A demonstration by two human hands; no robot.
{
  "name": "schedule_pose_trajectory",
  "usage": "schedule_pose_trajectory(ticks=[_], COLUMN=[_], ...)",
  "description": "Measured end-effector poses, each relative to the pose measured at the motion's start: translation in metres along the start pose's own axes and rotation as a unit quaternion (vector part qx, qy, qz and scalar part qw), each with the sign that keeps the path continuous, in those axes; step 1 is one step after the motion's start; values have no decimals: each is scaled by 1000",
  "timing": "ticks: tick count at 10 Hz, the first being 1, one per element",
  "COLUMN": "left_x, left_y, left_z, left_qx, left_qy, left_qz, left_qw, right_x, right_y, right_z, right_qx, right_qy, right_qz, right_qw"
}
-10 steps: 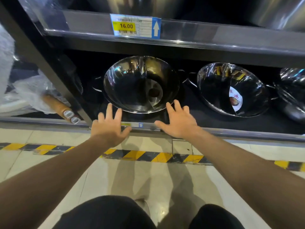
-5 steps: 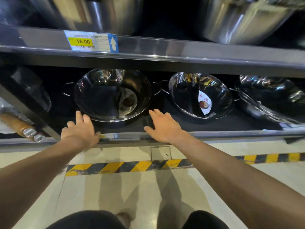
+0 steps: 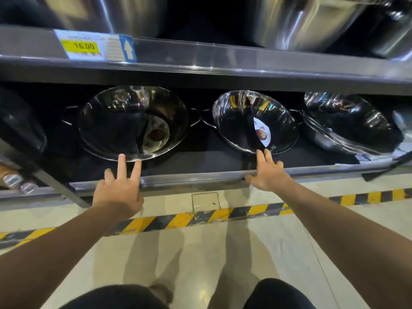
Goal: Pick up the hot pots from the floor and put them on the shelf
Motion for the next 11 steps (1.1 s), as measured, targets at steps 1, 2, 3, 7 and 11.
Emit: schedule_pose_trajectory(ticks=[1,2,3,7,11], left_x=[1,2,5,8,24], left_y=[-12,-13,-9,-10,10], left_z=[-1,-1,-3,-11,-129], left_qx=[0,-12,-25,-61,-134], left_qy=[5,-4,-19,-45,-92], left_qz=[-5,2,-9,-26,11], left_qw=[1000,1000,999,997,987], right_x=[2,3,0,-6,-44], right_y=[16,15,8,7,-105], right_z=[-4,-6,-2,-10,-116], right_qx=[-20,-8,-6,-37,-9], right_qy=[-12,-24,-34,-38,8], right_qz=[23,29,19,-23,-160], right_qw=[999,999,999,998,987])
Point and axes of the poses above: each hand's wrist, its own x-axis towards the middle knuckle, its own z-axis out of the palm, y = z × x, the point moved 10 cm from there along x, towards the middle knuckle, and after that the axes turned 7 degrees about y, right-handed, at the moved point
